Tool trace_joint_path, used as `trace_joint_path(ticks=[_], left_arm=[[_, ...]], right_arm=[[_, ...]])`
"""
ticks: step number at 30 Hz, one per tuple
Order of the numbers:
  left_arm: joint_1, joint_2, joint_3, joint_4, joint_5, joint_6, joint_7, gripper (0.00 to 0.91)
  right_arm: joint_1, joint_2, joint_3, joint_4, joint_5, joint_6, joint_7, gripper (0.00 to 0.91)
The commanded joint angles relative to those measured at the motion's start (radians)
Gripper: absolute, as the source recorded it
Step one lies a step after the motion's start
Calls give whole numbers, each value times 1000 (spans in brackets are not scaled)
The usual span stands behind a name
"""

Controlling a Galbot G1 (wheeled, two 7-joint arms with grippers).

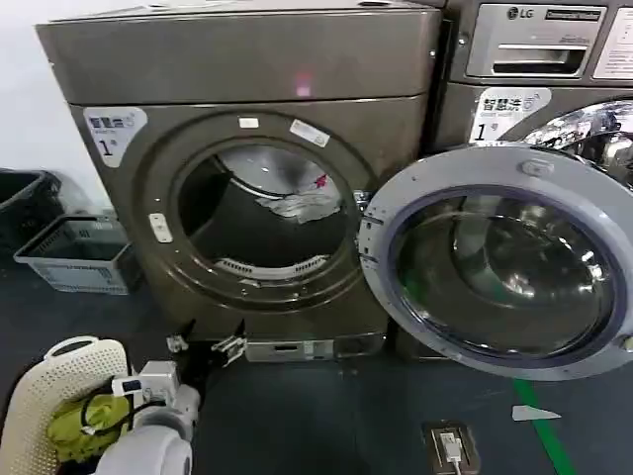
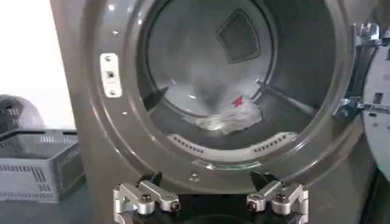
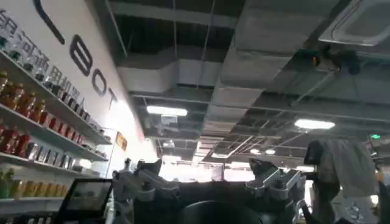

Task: Grasp the clothes from the dryer.

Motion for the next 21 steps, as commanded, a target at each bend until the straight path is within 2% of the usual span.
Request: trace_joint_path(ticks=[1, 17, 21], left_arm=[[1, 1, -2, -1, 0, 49, -1, 907], [-5, 2, -4, -1, -3, 49, -1, 907], [-9, 1, -4, 0, 0, 49, -1, 907]], right_arm=[[0, -2, 0, -1, -1, 1, 1, 907], [0, 2, 2, -3, -1, 4, -1, 907], [-8, 0, 2, -14, -1, 27, 0, 907]])
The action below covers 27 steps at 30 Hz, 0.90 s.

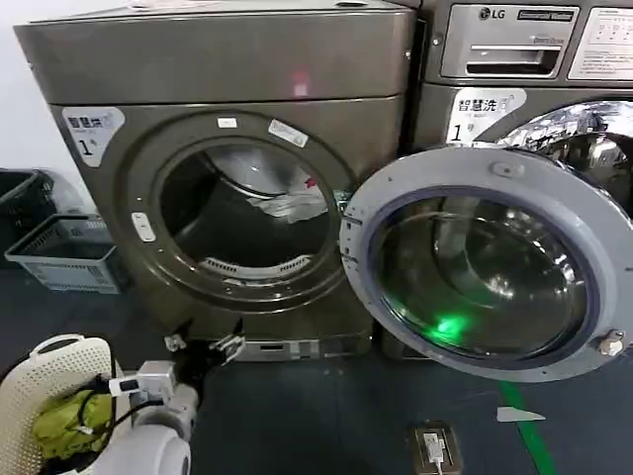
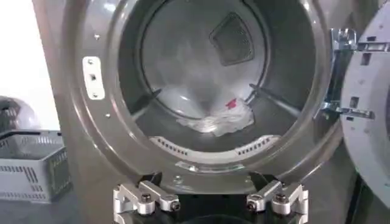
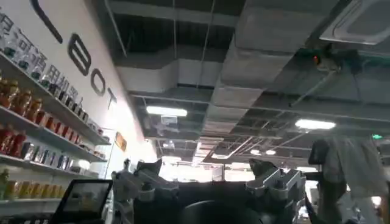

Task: Grasp the clothes from the dryer.

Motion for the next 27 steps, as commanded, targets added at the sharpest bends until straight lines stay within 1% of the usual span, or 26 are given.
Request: trace_joint_path(ticks=[1, 6, 14, 19, 27], left_arm=[[-1, -1, 0, 3, 4, 49, 0, 907], [-3, -1, 1, 6, 2, 49, -1, 907], [-9, 0, 4, 8, 0, 49, 0, 907], [-10, 3, 6, 14, -3, 49, 1, 907], [-13, 3, 7, 14, -8, 49, 1, 907]], right_arm=[[-1, -1, 0, -2, -1, 13, 0, 907], [5, -3, 0, -2, 1, 23, 5, 907], [-1, 6, 11, -5, 38, 34, 22, 907], [-3, 7, 14, -4, 42, 29, 32, 907], [-4, 10, 14, -2, 41, 27, 29, 907]])
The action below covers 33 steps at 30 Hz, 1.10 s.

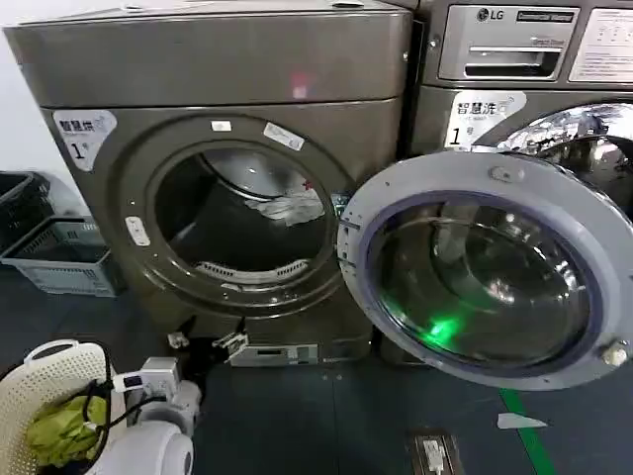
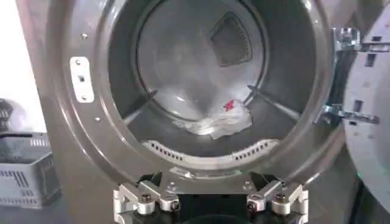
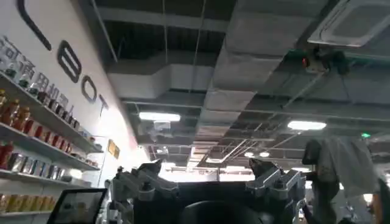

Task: Grasp the clothes from the dryer.

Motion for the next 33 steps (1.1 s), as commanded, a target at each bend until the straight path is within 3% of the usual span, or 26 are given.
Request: trace_joint_path(ticks=[1, 33], left_arm=[[-1, 1, 2, 1, -2, 49, 1, 907], [-9, 7, 12, 10, -6, 49, 3, 907]], right_arm=[[1, 0, 1, 0, 6, 2, 2, 907], [-5, 23, -1, 3, 4, 7, 1, 907]])
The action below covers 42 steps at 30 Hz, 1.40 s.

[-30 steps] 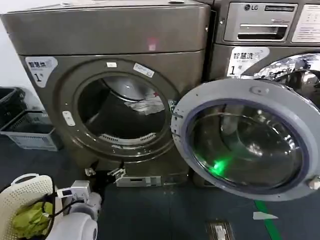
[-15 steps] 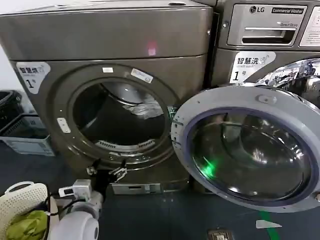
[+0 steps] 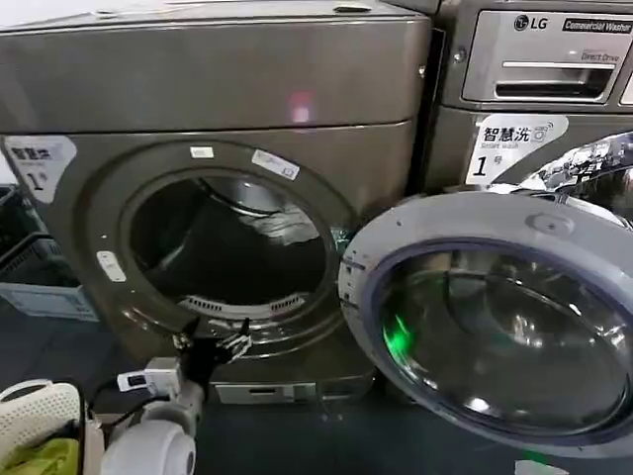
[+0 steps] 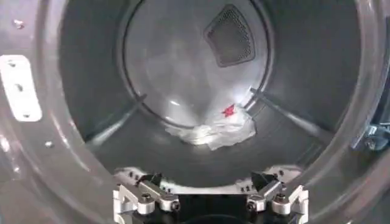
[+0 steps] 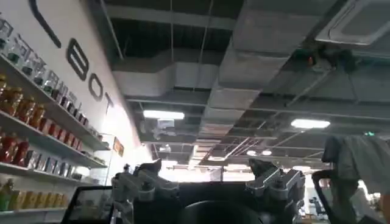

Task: Grasp the clothes from the dryer.

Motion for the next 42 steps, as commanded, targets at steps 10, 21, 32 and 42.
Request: trace_joint_path(ticks=[10, 21, 32, 42], left_arm=[[1, -1, -1, 2, -1, 49, 1, 907], [-1, 3, -9, 1, -8, 49, 1, 907], [-3, 3, -5, 8, 5, 49, 1, 907], [-6, 0, -2, 8, 4, 49, -2, 907]], right_arm=[[1, 6, -9, 4, 0, 4, -2, 907], [0, 8, -11, 7, 0, 5, -2, 907], [-2, 5, -6, 1, 0, 4, -2, 907], [-1, 2, -11, 2, -1, 4, -4, 907]])
